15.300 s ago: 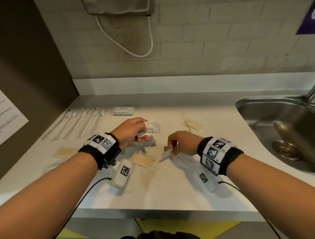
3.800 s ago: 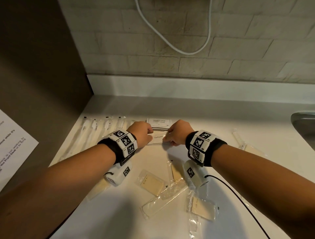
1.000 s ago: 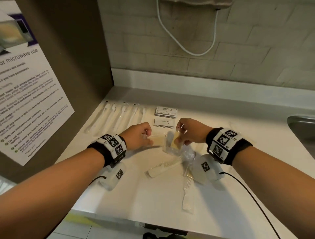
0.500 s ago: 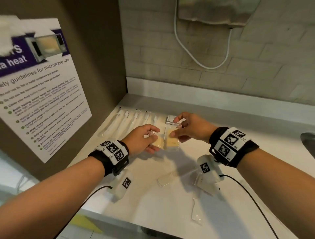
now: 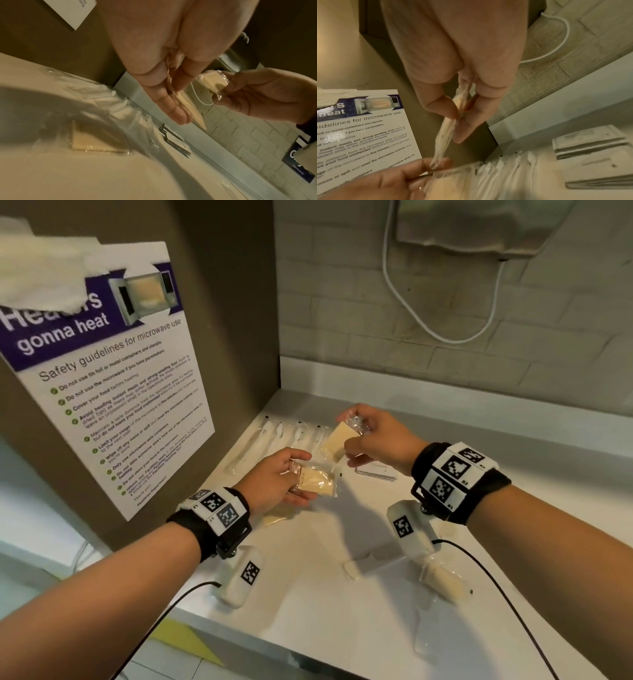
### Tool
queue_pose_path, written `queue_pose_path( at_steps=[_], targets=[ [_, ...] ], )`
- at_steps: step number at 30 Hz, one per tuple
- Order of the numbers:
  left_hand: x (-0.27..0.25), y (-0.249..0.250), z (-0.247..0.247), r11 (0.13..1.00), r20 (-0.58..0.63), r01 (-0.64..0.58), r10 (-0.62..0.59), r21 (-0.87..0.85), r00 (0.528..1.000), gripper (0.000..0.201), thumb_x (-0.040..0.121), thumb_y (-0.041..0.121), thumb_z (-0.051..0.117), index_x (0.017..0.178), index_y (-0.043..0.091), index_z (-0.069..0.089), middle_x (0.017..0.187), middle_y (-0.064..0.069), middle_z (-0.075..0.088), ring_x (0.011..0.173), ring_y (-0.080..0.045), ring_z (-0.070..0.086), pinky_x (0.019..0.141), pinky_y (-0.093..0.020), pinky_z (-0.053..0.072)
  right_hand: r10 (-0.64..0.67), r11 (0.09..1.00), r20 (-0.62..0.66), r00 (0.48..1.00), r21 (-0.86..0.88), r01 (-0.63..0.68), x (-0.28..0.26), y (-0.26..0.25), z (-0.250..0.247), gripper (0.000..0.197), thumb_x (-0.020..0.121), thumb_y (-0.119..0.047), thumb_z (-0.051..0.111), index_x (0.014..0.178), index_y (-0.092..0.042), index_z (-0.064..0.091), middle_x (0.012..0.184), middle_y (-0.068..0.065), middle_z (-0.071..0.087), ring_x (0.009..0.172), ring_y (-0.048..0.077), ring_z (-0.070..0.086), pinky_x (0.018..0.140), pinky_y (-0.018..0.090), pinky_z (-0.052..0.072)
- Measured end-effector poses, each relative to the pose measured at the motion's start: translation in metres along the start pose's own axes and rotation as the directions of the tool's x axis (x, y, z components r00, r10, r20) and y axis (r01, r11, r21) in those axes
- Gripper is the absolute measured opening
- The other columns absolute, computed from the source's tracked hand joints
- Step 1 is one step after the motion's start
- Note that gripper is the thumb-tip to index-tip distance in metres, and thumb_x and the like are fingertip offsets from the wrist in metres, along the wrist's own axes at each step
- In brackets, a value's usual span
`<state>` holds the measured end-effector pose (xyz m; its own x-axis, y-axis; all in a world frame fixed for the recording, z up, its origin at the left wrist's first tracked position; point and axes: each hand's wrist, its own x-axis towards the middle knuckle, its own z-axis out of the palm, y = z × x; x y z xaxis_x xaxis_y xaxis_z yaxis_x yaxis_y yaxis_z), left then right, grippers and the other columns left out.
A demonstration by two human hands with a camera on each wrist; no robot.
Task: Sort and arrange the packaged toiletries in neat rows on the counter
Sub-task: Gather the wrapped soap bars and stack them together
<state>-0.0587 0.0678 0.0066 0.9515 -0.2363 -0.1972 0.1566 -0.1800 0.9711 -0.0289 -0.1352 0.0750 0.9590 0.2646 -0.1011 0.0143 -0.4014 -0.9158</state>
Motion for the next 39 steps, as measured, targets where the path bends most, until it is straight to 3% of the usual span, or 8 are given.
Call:
queue_pose_path(
  at_steps=[8, 14, 17, 21, 27, 33, 36, 39],
  targets=[
    [0.005, 0.007, -0.013, 1.000, -0.071, 0.003, -0.004, -0.014, 0.997, 0.038, 0.099, -0.006, 0.038, 0.120, 0.020, 0.056, 0.117, -0.017, 0.060, 0.090, -0.034, 0.073, 0.081, -0.043, 0.060, 0.022, 0.996, -0.078, 0.997, -0.082, -0.029, 0.018, 0.015, 0.032, 0.068, 0.080, 0.007, 0.065, 0.140, -0.021, 0.048, 0.075, 0.004, 0.058, 0.073, 0.027, 0.069, 0.081, 0.046, 0.059],
    [0.010, 0.019, -0.018, 0.998, -0.127, -0.024, 0.017, -0.054, 0.992, 0.035, 0.098, -0.006, 0.040, 0.125, 0.012, 0.055, 0.115, -0.022, 0.061, 0.075, -0.024, 0.072, 0.077, -0.037, 0.062, 0.050, 0.988, -0.120, 0.992, -0.139, -0.067, 0.028, 0.013, 0.040, 0.044, 0.072, -0.004, 0.077, 0.113, -0.012, 0.064, 0.070, 0.003, 0.062, 0.063, 0.019, 0.064, 0.067, 0.035, 0.061],
    [0.011, 0.023, -0.021, 0.996, -0.144, -0.034, 0.022, -0.084, 0.989, 0.031, 0.099, 0.000, 0.040, 0.120, 0.014, 0.059, 0.114, -0.024, 0.062, 0.075, -0.021, 0.068, 0.077, -0.038, 0.062, -0.002, 0.973, -0.168, 0.986, -0.226, -0.037, 0.034, 0.013, 0.039, 0.036, 0.068, -0.020, 0.083, 0.099, -0.016, 0.066, 0.068, -0.005, 0.055, 0.057, 0.010, 0.052, 0.051, 0.021, 0.043],
    [0.012, 0.023, -0.024, 0.991, -0.146, -0.050, 0.031, -0.126, 0.989, 0.023, 0.098, 0.020, 0.055, 0.120, 0.013, 0.059, 0.117, -0.018, 0.062, 0.081, -0.025, 0.071, 0.072, -0.033, 0.062, -0.047, 0.961, -0.204, 0.978, -0.277, -0.011, 0.043, 0.015, 0.039, 0.030, 0.068, -0.032, 0.083, 0.088, -0.018, 0.065, 0.067, -0.009, 0.054, 0.058, 0.008, 0.049, 0.052, 0.019, 0.033],
    [0.014, 0.016, -0.028, 0.988, -0.168, -0.098, 0.077, -0.121, 0.983, 0.023, 0.099, 0.008, 0.052, 0.121, 0.016, 0.053, 0.122, -0.019, 0.063, 0.078, -0.025, 0.073, 0.070, -0.032, 0.061, -0.085, 0.953, -0.209, 0.974, -0.303, 0.018, 0.053, 0.018, 0.048, 0.029, 0.070, -0.037, 0.082, 0.081, -0.021, 0.061, 0.071, -0.009, 0.054, 0.066, 0.010, 0.052, 0.061, 0.023, 0.039],
    [0.009, 0.011, -0.042, 0.989, -0.153, -0.118, 0.103, -0.087, 0.983, 0.033, 0.099, 0.007, 0.052, 0.123, 0.030, 0.054, 0.125, -0.016, 0.061, 0.087, -0.033, 0.073, 0.078, -0.044, 0.061, -0.162, 0.942, -0.062, 0.985, -0.307, 0.136, 0.056, 0.018, 0.061, 0.031, 0.078, -0.029, 0.077, 0.107, -0.027, 0.065, 0.105, -0.004, 0.062, 0.081, 0.003, 0.052, 0.076, 0.023, 0.039],
    [0.006, 0.007, -0.047, 0.996, -0.155, -0.056, 0.045, -0.064, 0.987, 0.029, 0.098, 0.012, 0.055, 0.116, 0.035, 0.061, 0.116, -0.008, 0.069, 0.089, -0.032, 0.074, 0.083, -0.054, 0.057, -0.135, 0.959, -0.053, 0.989, -0.258, 0.117, 0.059, 0.015, 0.067, 0.016, 0.081, -0.031, 0.074, 0.094, -0.022, 0.071, 0.086, -0.007, 0.066, 0.073, 0.003, 0.055, 0.072, 0.022, 0.040],
    [0.002, 0.005, -0.050, 0.995, -0.140, -0.045, 0.032, -0.090, 0.990, 0.026, 0.098, 0.008, 0.055, 0.116, 0.026, 0.061, 0.119, -0.013, 0.068, 0.087, -0.027, 0.075, 0.076, -0.041, 0.061, -0.109, 0.979, -0.023, 0.994, -0.176, 0.103, 0.061, 0.012, 0.069, 0.016, 0.078, -0.023, 0.078, 0.089, -0.014, 0.073, 0.074, -0.008, 0.063, 0.068, 0.007, 0.056, 0.073, 0.026, 0.046]
  ],
)
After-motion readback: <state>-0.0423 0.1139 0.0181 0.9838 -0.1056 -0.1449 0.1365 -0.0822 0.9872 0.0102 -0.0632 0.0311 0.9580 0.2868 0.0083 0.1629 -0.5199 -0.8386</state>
